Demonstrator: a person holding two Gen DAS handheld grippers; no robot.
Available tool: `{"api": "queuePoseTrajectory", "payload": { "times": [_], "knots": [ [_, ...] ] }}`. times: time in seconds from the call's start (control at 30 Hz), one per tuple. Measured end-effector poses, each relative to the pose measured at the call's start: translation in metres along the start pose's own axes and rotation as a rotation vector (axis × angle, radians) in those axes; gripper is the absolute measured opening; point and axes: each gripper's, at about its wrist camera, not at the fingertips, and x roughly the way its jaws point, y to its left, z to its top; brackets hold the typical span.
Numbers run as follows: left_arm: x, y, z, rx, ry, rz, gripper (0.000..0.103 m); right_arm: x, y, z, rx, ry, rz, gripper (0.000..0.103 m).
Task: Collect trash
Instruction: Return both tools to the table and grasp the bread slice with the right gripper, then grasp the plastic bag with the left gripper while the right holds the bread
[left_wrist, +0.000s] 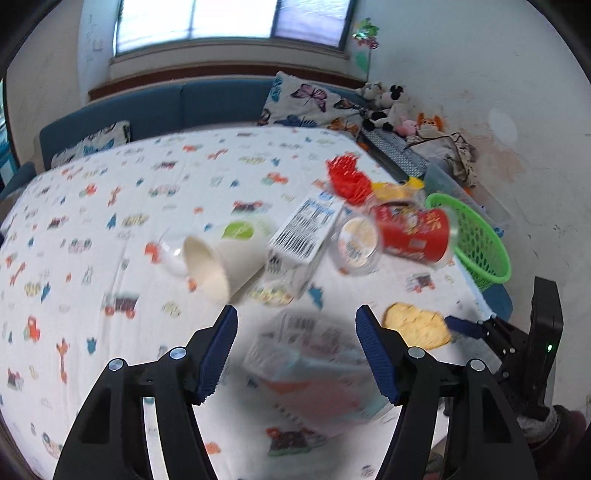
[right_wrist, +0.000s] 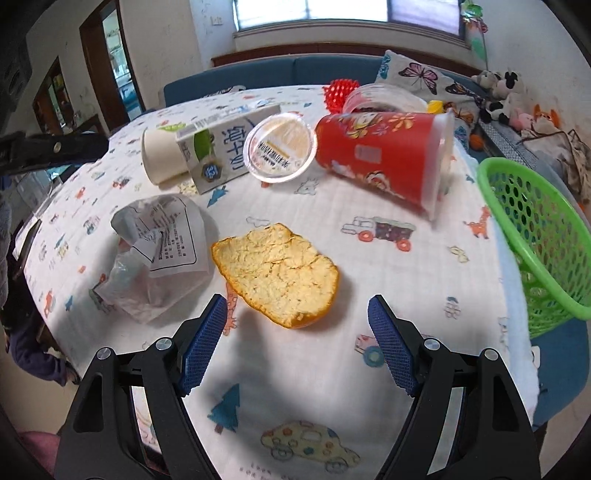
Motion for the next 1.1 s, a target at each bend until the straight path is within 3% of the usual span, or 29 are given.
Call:
{"api": "queuePoseTrajectory", "payload": {
  "times": [0.3,0.53,0.8,1.1],
  "knots": [
    [0.013,0.015,-0.030,0.030,0.066,-0.029,0.064,0.020,0.013,0.008,-0.052,0.012,-0.054,0.077],
    [0.027,0.026,-0.036,-0.016,0.108,-0.086,0.064,0.021,0.017,0.011,-0.067,0.004,-0.058,0.063],
    [0.031,0.017,-0.044,0.030,0.116,-0.121,0.064,0.013,0.017,0.011,-0.062,-0.018,-0.054,0.052],
    [0.036,0.013,-0.048,0.087,0.120,-0.067,0.064,0.005,0.009,0.010,-0.024,-0.026,-0.038,0.050]
  ]
}}
